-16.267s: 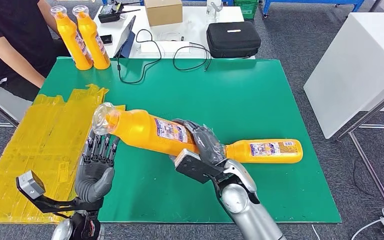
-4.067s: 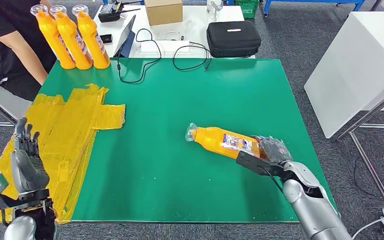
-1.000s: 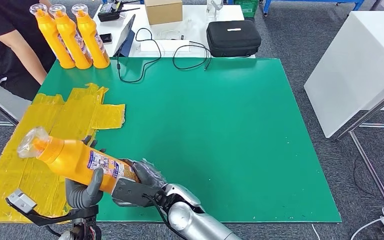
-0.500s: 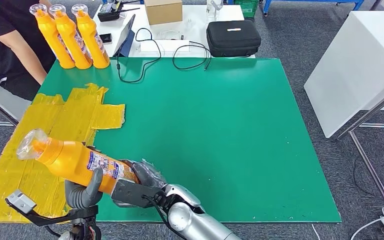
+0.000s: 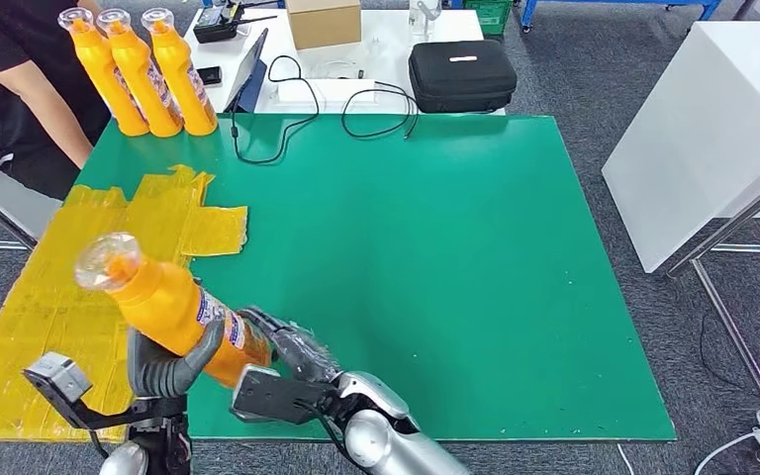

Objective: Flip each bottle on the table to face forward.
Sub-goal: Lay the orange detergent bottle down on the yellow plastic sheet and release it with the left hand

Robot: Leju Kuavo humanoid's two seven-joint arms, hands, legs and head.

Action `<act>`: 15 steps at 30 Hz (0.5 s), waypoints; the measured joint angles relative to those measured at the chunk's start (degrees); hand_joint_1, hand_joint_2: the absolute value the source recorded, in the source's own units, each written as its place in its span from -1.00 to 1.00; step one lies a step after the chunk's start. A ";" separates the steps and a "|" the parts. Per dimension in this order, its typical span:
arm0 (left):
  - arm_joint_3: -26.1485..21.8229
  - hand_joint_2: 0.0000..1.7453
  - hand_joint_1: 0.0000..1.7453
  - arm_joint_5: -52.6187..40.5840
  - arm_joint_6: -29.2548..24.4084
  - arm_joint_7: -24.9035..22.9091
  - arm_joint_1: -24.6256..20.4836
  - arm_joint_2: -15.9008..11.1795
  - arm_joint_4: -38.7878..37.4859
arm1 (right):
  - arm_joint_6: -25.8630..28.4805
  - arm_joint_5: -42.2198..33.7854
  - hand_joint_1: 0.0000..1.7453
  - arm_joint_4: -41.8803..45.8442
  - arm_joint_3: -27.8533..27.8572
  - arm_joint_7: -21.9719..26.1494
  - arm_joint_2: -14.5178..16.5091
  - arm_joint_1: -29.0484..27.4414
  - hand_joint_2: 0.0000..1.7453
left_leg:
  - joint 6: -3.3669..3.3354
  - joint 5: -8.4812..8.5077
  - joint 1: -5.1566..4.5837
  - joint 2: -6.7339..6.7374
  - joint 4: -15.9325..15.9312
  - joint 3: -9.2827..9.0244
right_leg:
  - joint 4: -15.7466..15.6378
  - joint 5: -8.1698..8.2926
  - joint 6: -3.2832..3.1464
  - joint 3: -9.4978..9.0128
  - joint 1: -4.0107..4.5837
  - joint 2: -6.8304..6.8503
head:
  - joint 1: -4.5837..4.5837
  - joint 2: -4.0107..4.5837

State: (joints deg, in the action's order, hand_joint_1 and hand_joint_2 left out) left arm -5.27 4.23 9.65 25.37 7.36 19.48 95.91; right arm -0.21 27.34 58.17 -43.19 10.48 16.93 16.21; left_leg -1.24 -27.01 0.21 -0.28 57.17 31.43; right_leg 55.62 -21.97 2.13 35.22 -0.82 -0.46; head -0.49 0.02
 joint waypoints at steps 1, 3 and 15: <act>-0.89 1.00 1.00 -1.47 -0.53 0.06 -0.48 -0.26 0.20 | -0.38 0.30 -1.00 1.81 1.30 0.13 -0.54 -1.20 -1.00 | 0.00 0.00 0.00 0.00 0.00 0.00 | 0.00 0.00 0.00 0.00 0.00 0.00 | 0.01 0.00; -2.43 1.00 1.00 -3.20 -1.33 0.24 -1.30 -0.69 0.45 | -1.00 0.87 -1.00 4.88 3.57 0.32 -1.43 -3.07 -1.00 | 0.00 0.00 0.00 0.00 0.00 0.00 | 0.00 0.00 0.00 0.00 0.00 0.00 | 0.02 0.00; -10.36 1.00 1.00 -45.21 -30.38 0.76 -9.03 -6.14 -2.58 | -0.50 2.38 -1.00 25.90 16.22 4.40 -7.23 -11.92 -1.00 | 0.00 0.00 0.00 0.00 0.00 -0.01 | 0.00 0.01 0.00 0.00 0.00 0.00 | 0.02 0.00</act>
State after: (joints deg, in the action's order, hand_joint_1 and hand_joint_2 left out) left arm -15.63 -40.98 -20.72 26.13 -1.67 13.34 93.33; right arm -0.71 29.72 84.07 -26.97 14.88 9.70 4.29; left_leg -1.24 -27.02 0.21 -0.28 57.18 31.41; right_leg 55.62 -21.96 2.13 35.22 -0.82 -0.46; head -0.47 0.02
